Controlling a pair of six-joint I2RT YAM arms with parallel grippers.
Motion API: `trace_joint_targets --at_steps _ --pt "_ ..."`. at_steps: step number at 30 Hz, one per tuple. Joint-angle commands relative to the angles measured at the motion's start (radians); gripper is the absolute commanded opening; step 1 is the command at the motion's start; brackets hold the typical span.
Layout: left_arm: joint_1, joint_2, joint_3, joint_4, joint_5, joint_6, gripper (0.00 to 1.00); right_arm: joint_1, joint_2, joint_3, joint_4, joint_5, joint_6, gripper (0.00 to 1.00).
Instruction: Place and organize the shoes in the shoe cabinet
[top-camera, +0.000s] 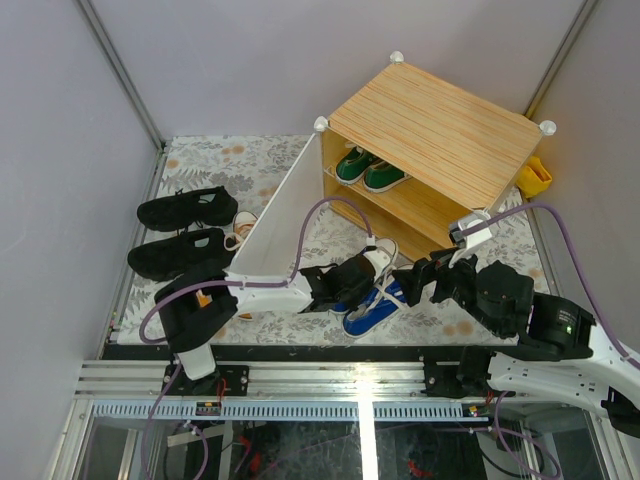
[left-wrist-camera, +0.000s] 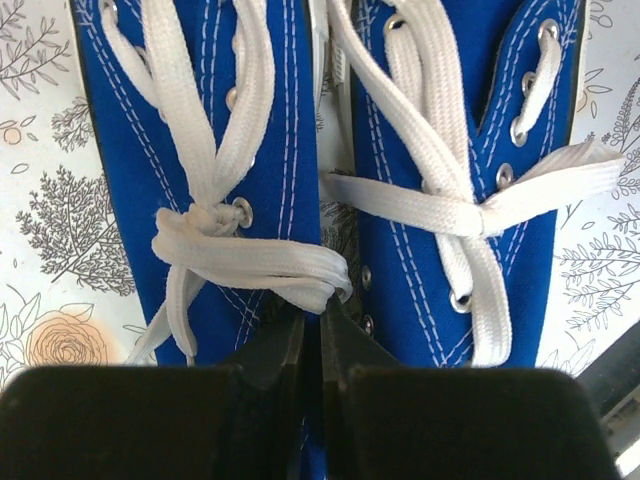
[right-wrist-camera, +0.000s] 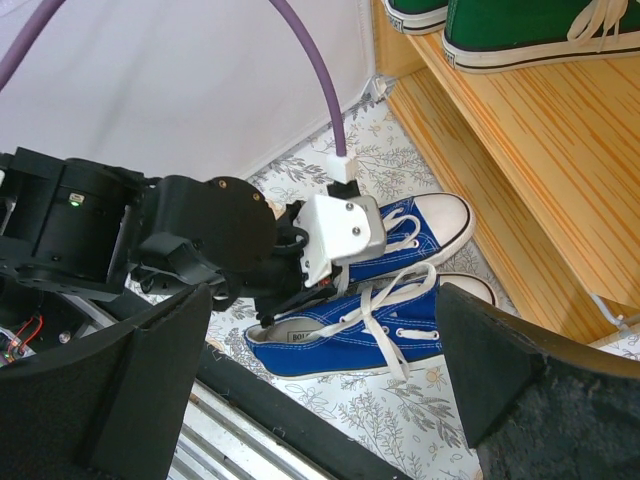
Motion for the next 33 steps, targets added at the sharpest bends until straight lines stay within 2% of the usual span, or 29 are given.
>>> trace_joint_targets --at_steps 1,3,4,9,14,23,33 --pt "-0.015 0.019 0.065 0.114 -0.014 0.077 0.00 0.003 -0.016 0.004 0.011 0.033 0.009 0.99" --pt "-0.026 0.018 0.053 0.120 0.014 0.083 0.00 0.002 -0.023 0.003 0.008 0.038 0.010 0.99" --pt "-0.030 0.015 0.046 0.123 0.019 0.079 0.05 0.003 -0.023 0.001 0.007 0.041 0.010 0.99" --pt "-0.036 -0.042 0.020 0.100 0.016 0.069 0.44 0.002 -0.026 -0.004 0.006 0.039 0.010 0.99" --pt "-0.036 -0.108 0.037 0.043 0.030 0.080 0.56 0.002 -0.025 -0.005 0.009 0.036 0.011 0.99" --pt "-0.039 -0.178 0.047 -0.045 0.119 0.048 0.61 0.002 -0.018 -0.001 0.010 0.043 0.007 0.99" --pt "-0.059 -0.150 0.011 -0.072 0.087 0.008 0.62 0.002 0.001 0.009 0.013 0.038 0.002 0.99"
